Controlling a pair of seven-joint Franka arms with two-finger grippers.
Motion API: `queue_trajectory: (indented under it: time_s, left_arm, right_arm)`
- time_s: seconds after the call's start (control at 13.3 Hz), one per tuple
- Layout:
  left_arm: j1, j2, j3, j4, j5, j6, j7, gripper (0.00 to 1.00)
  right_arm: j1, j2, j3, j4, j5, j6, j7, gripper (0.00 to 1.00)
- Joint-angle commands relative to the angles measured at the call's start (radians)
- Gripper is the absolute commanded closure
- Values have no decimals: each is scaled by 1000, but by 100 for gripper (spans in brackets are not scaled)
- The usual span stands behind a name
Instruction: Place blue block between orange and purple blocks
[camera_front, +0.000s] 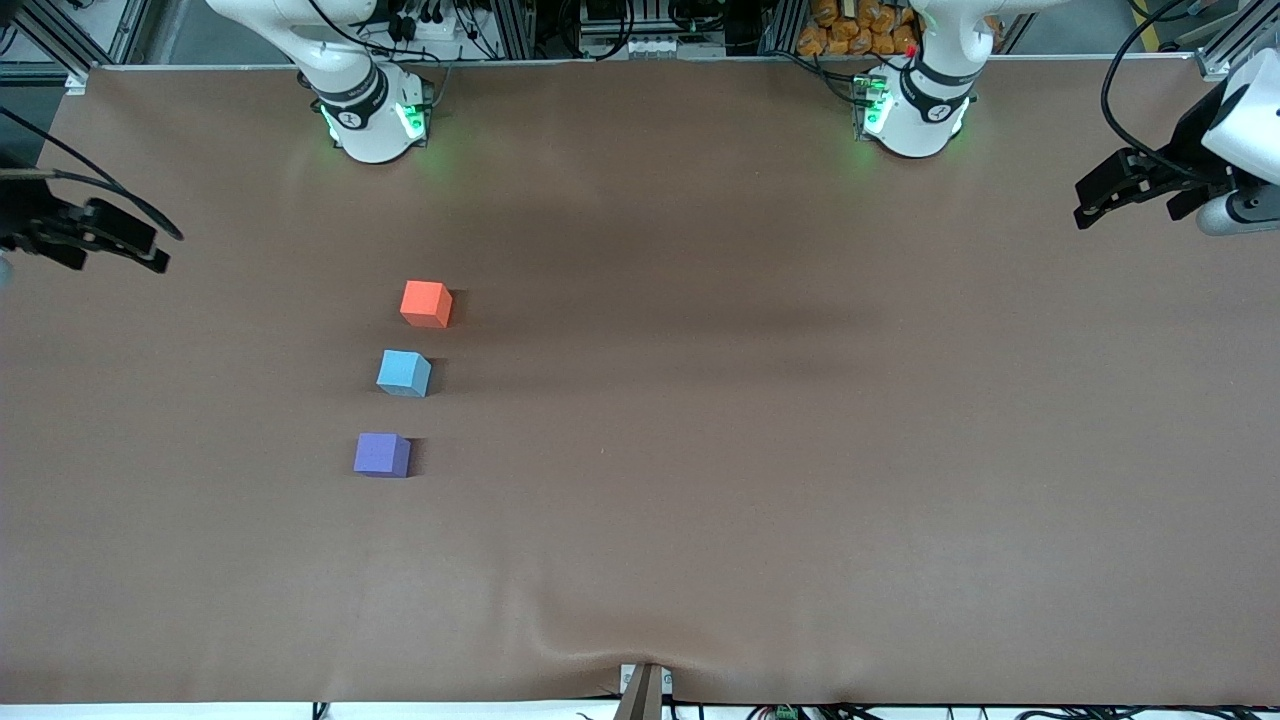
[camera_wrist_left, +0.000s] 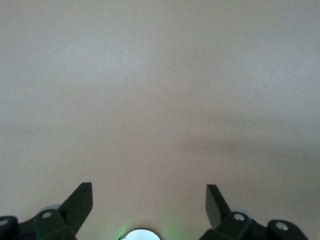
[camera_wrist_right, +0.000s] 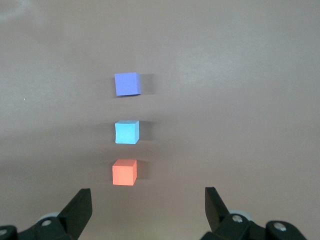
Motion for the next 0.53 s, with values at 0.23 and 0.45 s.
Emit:
queue_trajectory:
  time_s: [0.23, 0.45]
  left_arm:
    - [12, -16, -4, 11, -16, -11, 74, 0]
    - [14, -11, -2, 20, -14, -11, 62, 0]
  right_arm:
    - [23, -21, -7, -13, -47, 10, 13, 0]
    - [25, -23, -4, -13, -66, 10, 13, 0]
